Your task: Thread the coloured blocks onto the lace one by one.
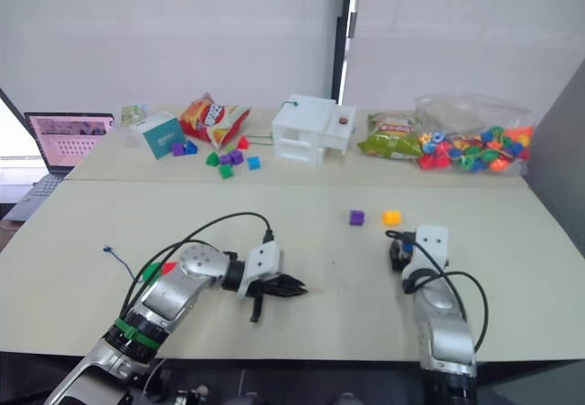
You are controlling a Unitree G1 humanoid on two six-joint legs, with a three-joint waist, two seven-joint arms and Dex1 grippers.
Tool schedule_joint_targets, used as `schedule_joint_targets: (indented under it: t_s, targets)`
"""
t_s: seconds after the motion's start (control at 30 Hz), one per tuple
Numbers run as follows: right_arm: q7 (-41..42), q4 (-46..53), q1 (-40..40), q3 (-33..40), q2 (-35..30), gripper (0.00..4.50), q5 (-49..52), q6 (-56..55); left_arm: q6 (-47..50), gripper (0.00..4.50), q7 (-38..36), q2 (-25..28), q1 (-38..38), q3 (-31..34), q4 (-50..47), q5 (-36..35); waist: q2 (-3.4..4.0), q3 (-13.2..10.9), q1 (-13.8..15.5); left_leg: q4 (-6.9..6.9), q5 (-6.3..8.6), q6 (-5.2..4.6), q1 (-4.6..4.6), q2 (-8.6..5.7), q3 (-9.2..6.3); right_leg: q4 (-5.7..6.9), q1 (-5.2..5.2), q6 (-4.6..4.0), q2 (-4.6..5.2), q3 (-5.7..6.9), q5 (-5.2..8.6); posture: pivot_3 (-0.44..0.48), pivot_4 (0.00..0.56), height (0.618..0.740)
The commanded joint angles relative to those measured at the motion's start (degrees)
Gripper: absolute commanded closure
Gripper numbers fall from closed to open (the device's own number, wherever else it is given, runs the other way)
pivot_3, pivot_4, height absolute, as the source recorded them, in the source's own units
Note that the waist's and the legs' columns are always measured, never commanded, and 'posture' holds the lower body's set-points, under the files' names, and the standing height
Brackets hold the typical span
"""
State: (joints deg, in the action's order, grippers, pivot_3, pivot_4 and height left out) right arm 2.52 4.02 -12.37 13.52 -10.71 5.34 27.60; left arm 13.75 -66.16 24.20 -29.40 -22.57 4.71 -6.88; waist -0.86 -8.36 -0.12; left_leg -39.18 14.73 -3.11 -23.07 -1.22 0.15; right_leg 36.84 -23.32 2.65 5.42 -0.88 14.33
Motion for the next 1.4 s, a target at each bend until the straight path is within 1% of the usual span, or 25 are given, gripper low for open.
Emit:
schedule_joint_targets:
  t_s: [0.03, 0.07, 0.1, 0.13, 0.2, 0.27, 0.3, 0.37, 0.5, 0.6, 0.67, 0.73, 0.8, 0.87, 1.03, 1.1, 1.2, 1.27, 1.3, 1.33, 1.4]
  targets:
    - [-0.04, 0.97, -0.68, 0.14, -0.12, 2.55, 0.44, -2.45, 0.08, 4.5, 0.33, -0.1, -0.31, 0.84, -2.21, -0.68, 0.0, 0.0, -0.05, 0.0, 0.0, 0.0, 0.0, 0.0, 0.0, 0.0, 0.0, 0.0, 0.0, 0.0, 0.0, 0.0, 0.15, 0.74]
    - [-0.05, 0.89, -0.7, 0.28, -0.24, 2.95, 0.51, -2.66, 0.11, 4.5, 0.35, -0.06, -0.26, 0.85, -2.28, -0.71, 0.0, 0.0, -0.07, 0.01, 0.0, 0.0, 0.0, 0.0, -0.01, 0.0, 0.0, 0.0, 0.0, 0.0, 0.0, 0.0, 0.15, 0.74]
    - [-0.07, 0.8, -0.66, 0.35, -0.43, 3.22, 0.49, -2.84, 0.11, 4.5, 0.36, -0.02, -0.22, 0.85, -2.33, -0.73, 0.0, 0.0, -0.08, 0.01, 0.0, 0.0, 0.0, 0.0, 0.0, 0.0, 0.0, 0.0, 0.0, 0.0, 0.0, 0.0, 0.15, 0.74]
    - [-0.06, 0.78, -0.61, 0.49, -0.55, 3.31, 0.61, -3.06, 0.09, 4.5, 0.37, -0.01, -0.22, 0.84, -2.33, -0.74, 0.0, 0.0, -0.09, 0.01, 0.0, 0.0, 0.0, 0.0, -0.01, -0.01, 0.0, 0.0, 0.0, 0.0, 0.0, 0.0, 0.15, 0.74]
    - [-0.02, 2.04, -0.14, 0.73, -0.48, 3.31, 1.1, -2.96, 0.07, 4.5, 0.33, 0.04, -0.24, 0.84, -2.32, -0.76, 0.0, 0.0, -0.11, 0.02, 0.0, 0.0, 0.0, 0.0, -0.01, 0.0, -0.01, 0.0, 0.0, 0.0, 0.0, 0.0, 0.15, 0.74]
    - [0.15, 5.64, 1.15, 0.29, -0.06, 3.31, 1.62, -2.0, 0.0, 4.5, 0.25, 0.17, -0.16, 0.91, -2.37, -0.81, 0.01, 0.0, -0.09, 0.03, 0.0, 0.0, 0.0, 0.01, -0.01, 0.0, -0.01, 0.0, 0.0, 0.0, 0.0, 0.0, 0.15, 0.74]
    - [0.12, 8.26, 2.09, -0.17, 0.3, 3.31, 1.83, -1.0, -0.02, 4.5, 0.2, 0.28, -0.08, 0.96, -2.44, -0.84, 0.01, 0.0, -0.09, 0.04, 0.0, 0.0, -0.01, 0.01, 0.0, 0.0, -0.02, 0.0, 0.0, 0.0, 0.0, 0.0, 0.15, 0.74]
    - [0.08, 16.79, 5.25, -2.31, 1.61, 3.31, 2.68, 3.15, -0.03, 4.5, 0.14, 0.53, 0.05, 1.06, -2.57, -0.86, 0.03, 0.0, -0.1, 0.08, 0.0, 0.0, -0.03, 0.01, 0.0, 0.0, -0.05, 0.0, 0.01, -0.01, 0.0, 0.0, 0.15, 0.74]
    - [-0.65, 36.88, 15.33, -12.9, 4.26, 3.31, 4.37, 14.73, -0.07, 4.5, 0.03, 0.92, 0.05, 1.4, -2.43, -0.94, 0.05, 0.02, -0.35, 0.13, 0.0, 0.0, -0.1, 0.06, -0.02, 0.05, -0.15, 0.0, -0.04, -0.03, 0.0, 0.0, 0.15, 0.74]
    - [-1.87, 43.87, 20.48, -19.73, 5.57, 3.31, 4.49, 20.86, 0.03, 4.5, 0.01, 0.93, -0.06, 1.43, -2.39, -1.01, 0.05, 0.02, -0.5, 0.13, 0.0, 0.0, -0.11, 0.06, -0.03, 0.0, -0.17, -0.03, -0.03, -0.02, 0.02, 0.0, 0.15, 0.74]
    - [-2.82, 45.31, 22.43, -22.84, 5.79, 3.31, 3.68, 22.95, 0.18, 4.5, -0.02, 0.84, -0.09, 1.37, -2.61, -1.07, 0.05, 0.02, -0.35, 0.11, 0.0, 0.0, -0.07, 0.02, -0.03, -0.02, -0.12, -0.02, 0.01, -0.02, 0.02, 0.0, 0.15, 0.74]
    - [-4.07, 44.38, 23.16, -22.4, 6.63, 3.31, 3.35, 24.05, 0.35, 4.5, -0.11, 0.81, -0.14, 1.36, -2.83, -1.17, 0.04, 0.01, -0.28, 0.07, 0.0, 0.0, -0.03, 0.02, -0.05, -0.07, -0.06, -0.02, 0.01, 0.02, 0.02, 0.0, 0.15, 0.74]
    - [-3.67, 41.6, 22.8, -22.13, 5.82, 3.31, 3.41, 26.29, 0.38, 4.5, -0.18, 0.85, -0.16, 1.35, -2.95, -1.18, 0.04, 0.02, -0.25, 0.07, 0.0, 0.0, -0.01, 0.02, -0.05, -0.07, -0.04, -0.01, 0.01, 0.02, 0.03, 0.0, 0.15, 0.74]
    - [-3.42, 39.29, 22.23, -21.94, 6.35, 3.31, 3.94, 26.69, 0.4, 4.5, -0.27, 0.97, -0.12, 1.38, -3.09, -1.19, 0.04, 0.02, -0.3, 0.07, 0.0, 0.0, 0.01, 0.02, -0.05, -0.07, -0.03, -0.01, 0.0, 0.02, 0.03, 0.0, 0.15, 0.74]
    - [-4.04, 36.92, 21.16, -21.88, 8.65, 3.31, 4.06, 24.04, 0.45, 4.5, -0.38, 1.33, 0.08, 1.53, -3.47, -1.13, 0.04, 0.02, -0.55, 0.11, 0.0, 0.0, 0.16, 0.07, -0.05, -0.07, 0.08, -0.03, -0.06, 0.01, 0.03, 0.0, 0.15, 0.74]
    - [-3.39, 38.35, 20.2, -20.64, 8.1, 2.26, 4.0, 22.22, 0.63, 4.5, -0.4, 1.61, 0.27, 1.74, -3.78, -1.2, 0.03, 0.02, -0.53, 0.1, 0.0, 0.0, 0.2, 0.06, -0.04, -0.08, 0.12, -0.03, -0.05, 0.0, 0.03, 0.0, 0.15, 0.74]
    - [-0.22, 42.31, 17.91, -16.37, 5.3, 1.26, 6.18, 21.62, 0.85, 4.5, -0.36, 2.16, 0.7, 1.99, -4.32, -1.3, 0.04, 0.01, -0.51, 0.11, 0.0, 0.01, 0.15, 0.05, -0.04, -0.06, 0.05, -0.03, -0.04, 0.0, 0.03, 0.0, 0.15, 0.74]
    - [1.18, 43.62, 17.1, -14.76, 3.94, 0.58, 7.46, 22.41, 1.03, 4.5, -0.31, 2.33, 0.83, 2.05, -4.56, -1.32, 0.04, 0.01, -0.42, 0.1, 0.0, 0.0, 0.11, 0.03, -0.04, -0.07, 0.04, -0.02, -0.02, 0.0, 0.03, 0.0, 0.15, 0.74]
    - [4.06, 44.9, 16.04, -13.02, 1.67, 0.23, 9.65, 23.46, 1.58, 4.5, -0.27, 2.66, 1.15, 2.21, -5.4, -1.47, 0.04, 0.01, -0.39, 0.11, 0.0, 0.0, 0.12, 0.03, -0.06, -0.08, 0.06, -0.02, -0.03, 0.03, 0.03, 0.0, 0.15, 0.74]
    - [7.48, 45.98, 14.77, -11.46, -1.27, 0.02, 11.98, 24.58, 2.17, 4.5, -0.3, 3.01, 1.47, 2.4, -6.37, -1.7, 0.04, 0.01, -0.48, 0.12, 0.0, 0.0, 0.12, 0.04, -0.06, -0.08, 0.05, -0.02, -0.03, 0.04, 0.03, 0.0, 0.15, 0.74]
    - [16.5, 46.55, 11.93, -8.25, -8.2, 0.02, 18.98, 27.16, 3.7, 4.5, -0.13, 3.61, 2.08, 2.86, -8.32, -2.26, 0.02, 0.0, -0.56, 0.12, 0.0, 0.0, 0.11, 0.04, -0.04, -0.11, 0.06, -0.02, -0.03, 0.02, 0.03, 0.0, 0.15, 0.74]
